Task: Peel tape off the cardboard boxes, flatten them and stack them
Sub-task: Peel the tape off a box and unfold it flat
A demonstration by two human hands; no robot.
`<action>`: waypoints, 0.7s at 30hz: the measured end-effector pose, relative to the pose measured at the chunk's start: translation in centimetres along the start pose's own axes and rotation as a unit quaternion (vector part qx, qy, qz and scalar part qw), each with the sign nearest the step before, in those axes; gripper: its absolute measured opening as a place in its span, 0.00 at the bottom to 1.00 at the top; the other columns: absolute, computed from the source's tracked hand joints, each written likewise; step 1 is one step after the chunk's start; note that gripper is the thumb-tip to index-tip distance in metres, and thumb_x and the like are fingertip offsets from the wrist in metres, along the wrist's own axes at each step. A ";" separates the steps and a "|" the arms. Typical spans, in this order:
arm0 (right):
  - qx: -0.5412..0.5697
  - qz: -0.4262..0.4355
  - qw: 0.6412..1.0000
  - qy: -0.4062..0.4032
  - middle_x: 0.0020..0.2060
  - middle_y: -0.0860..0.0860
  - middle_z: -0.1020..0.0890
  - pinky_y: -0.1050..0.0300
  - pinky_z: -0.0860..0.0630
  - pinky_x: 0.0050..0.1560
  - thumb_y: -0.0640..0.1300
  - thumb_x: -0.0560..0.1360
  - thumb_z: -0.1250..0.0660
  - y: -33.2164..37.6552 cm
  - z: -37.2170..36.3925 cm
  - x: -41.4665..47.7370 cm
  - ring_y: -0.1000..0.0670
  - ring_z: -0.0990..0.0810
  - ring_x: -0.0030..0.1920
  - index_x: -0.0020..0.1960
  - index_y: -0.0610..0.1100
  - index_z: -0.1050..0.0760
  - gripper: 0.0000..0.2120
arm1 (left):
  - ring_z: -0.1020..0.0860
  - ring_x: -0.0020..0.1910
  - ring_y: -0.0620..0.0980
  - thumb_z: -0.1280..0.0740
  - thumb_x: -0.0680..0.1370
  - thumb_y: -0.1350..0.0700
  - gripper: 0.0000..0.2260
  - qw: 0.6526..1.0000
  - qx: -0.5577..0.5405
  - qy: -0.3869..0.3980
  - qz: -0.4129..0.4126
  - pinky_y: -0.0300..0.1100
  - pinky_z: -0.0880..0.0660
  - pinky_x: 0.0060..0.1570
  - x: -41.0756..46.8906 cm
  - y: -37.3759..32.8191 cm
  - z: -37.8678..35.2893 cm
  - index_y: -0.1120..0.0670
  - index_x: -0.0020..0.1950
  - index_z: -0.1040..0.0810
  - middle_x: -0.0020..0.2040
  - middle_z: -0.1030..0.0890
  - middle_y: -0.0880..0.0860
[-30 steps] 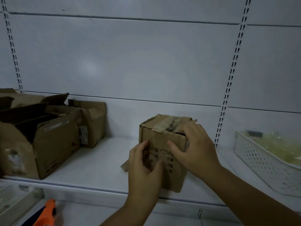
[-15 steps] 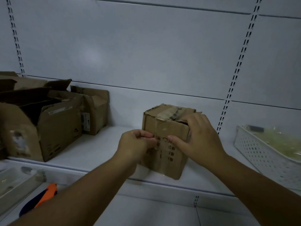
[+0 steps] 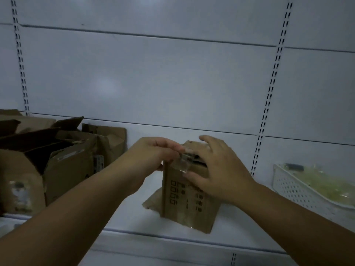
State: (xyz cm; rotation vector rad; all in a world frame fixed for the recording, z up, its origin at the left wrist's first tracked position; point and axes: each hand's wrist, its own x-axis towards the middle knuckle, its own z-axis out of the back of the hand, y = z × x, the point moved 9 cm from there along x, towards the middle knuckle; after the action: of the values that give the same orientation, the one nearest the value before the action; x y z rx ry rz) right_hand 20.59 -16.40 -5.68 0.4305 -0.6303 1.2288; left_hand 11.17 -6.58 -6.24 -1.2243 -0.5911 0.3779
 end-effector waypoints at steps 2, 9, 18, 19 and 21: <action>0.024 0.009 1.000 -0.011 0.56 0.55 0.23 0.55 0.27 0.51 0.63 0.74 0.47 0.6 0.5 1.2 0.53 0.25 0.54 0.63 0.55 0.27 0.24 | 0.22 0.47 0.47 0.35 0.76 0.60 0.06 0.998 0.029 -0.034 -0.042 0.37 0.29 0.39 0.1 -1.6 0.3 0.53 0.46 0.18 0.45 0.18 0.50; 0.103 -0.084 0.991 0.016 0.36 0.54 0.22 0.60 0.32 0.35 0.51 0.78 0.39 -2.5 -0.2 2.4 0.56 0.26 0.35 0.48 0.46 0.21 0.12 | 0.19 0.43 0.47 0.33 0.76 0.59 0.04 0.979 0.020 -0.181 -0.089 0.38 0.25 0.39 0.1 -0.8 4.3 0.50 0.48 0.21 0.44 0.18 0.50; 0.055 0.047 0.997 0.036 0.63 0.58 0.26 0.53 0.29 0.55 0.61 0.74 0.40 0.7 0.1 3.0 0.53 0.31 0.62 0.67 0.58 0.32 0.22 | 0.22 0.35 0.49 0.36 0.77 0.59 0.03 0.983 0.147 -0.078 -0.076 0.38 0.27 0.30 1.5 -1.6 1.1 0.52 0.45 0.24 0.40 0.19 0.53; 0.050 0.070 0.995 0.044 0.57 0.57 0.22 0.51 0.28 0.54 0.63 0.74 0.44 1.1 0.0 3.0 0.53 0.29 0.58 0.62 0.55 0.26 0.22 | 0.22 0.35 0.48 0.36 0.77 0.59 0.04 0.982 0.159 -0.070 -0.068 0.37 0.28 0.29 1.5 -1.5 1.1 0.53 0.44 0.23 0.39 0.18 0.53; 0.079 0.085 0.990 0.078 0.51 0.57 0.19 0.50 0.26 0.50 0.62 0.75 0.48 1.5 -0.5 2.9 0.54 0.25 0.52 0.58 0.55 0.23 0.22 | 0.20 0.32 0.46 0.37 0.77 0.59 0.07 0.979 0.178 -0.076 -0.064 0.36 0.29 0.28 1.4 -1.6 1.7 0.55 0.42 0.20 0.37 0.18 0.53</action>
State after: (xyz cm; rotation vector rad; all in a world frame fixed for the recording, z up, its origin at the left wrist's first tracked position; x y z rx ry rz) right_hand 19.89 -13.55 -4.19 0.4126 -0.4445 1.4668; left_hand 11.15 -5.01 -4.05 -0.8139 -0.6965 0.4509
